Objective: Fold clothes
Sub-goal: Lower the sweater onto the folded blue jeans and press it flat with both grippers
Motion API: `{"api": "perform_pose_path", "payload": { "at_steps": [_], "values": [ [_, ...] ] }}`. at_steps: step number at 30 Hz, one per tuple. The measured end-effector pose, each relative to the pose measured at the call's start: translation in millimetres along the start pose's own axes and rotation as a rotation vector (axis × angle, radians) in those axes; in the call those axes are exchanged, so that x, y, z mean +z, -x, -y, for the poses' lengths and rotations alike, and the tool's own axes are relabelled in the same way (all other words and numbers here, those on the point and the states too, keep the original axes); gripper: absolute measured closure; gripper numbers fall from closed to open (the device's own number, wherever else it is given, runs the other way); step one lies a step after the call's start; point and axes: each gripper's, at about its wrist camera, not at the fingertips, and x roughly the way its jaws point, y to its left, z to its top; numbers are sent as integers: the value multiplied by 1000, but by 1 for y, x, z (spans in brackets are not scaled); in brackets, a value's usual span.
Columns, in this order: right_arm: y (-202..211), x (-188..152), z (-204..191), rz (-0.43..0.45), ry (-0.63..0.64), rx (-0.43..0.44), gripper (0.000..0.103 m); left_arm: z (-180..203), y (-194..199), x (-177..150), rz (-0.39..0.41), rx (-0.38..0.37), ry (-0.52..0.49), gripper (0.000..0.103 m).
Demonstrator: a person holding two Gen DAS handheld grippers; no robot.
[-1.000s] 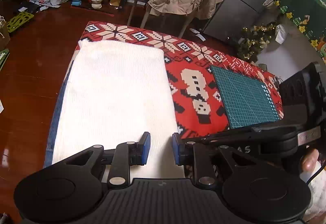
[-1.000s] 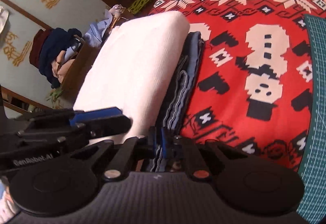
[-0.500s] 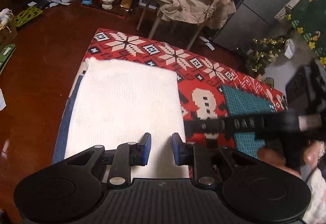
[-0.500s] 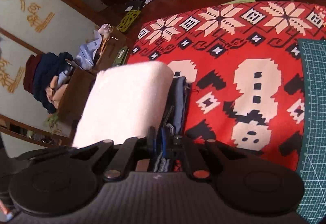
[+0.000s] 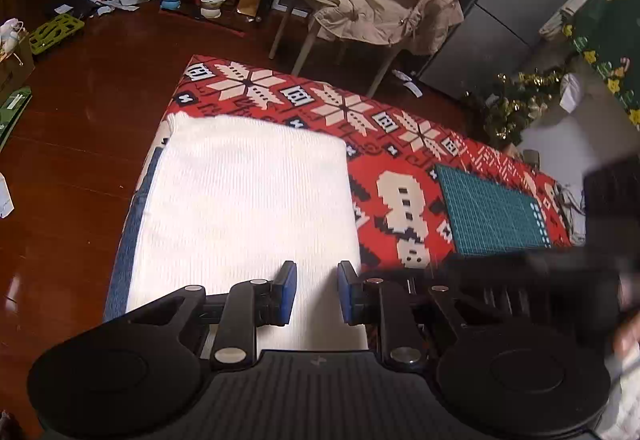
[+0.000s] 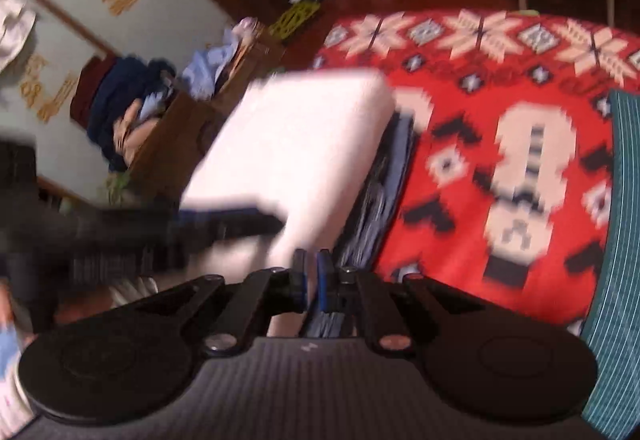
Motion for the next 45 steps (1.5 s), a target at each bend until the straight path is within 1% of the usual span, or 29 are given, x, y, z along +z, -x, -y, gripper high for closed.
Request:
{"api": "perform_pose_path", "payload": {
  "at_steps": [4,7,10,17,19,22,25,27,31,35,38,45],
  "values": [
    [-2,34,9,50,-51,-18,95,-3,-7,14,2,3,13,82],
    [-4,44,11,52,-59,-28,95,-5,-9,21,4,-7,25,82],
    [-4,28,5,27,-24,-22,95,-5,-9,23,7,-14,24,82],
    [-3,-14,-11,-35,62,-6,94,4,-9,11,-4,-17,-11,82],
    [-4,-11,-8,-37,58,-24,94,4,-10,10,-4,-18,-11,82],
    [-8,5,2,-13,31,-59,94,2,-10,12,-7,-26,6,82],
    [-12,24,14,9,-5,-66,94,-1,-11,14,-5,-33,21,82],
    [-15,30,18,9,-23,-61,94,-2,-11,14,-7,-38,31,82],
    [-14,14,10,-16,12,-34,95,-4,-10,10,-7,-55,38,82],
    [-13,-11,-5,-66,79,7,95,-2,-7,1,-9,-61,32,82],
    [-12,-14,-10,-55,120,-11,94,-1,-5,-2,-7,-59,27,82],
    [-16,29,7,14,41,-60,94,-8,-8,13,3,-70,60,82]
  ]
}}
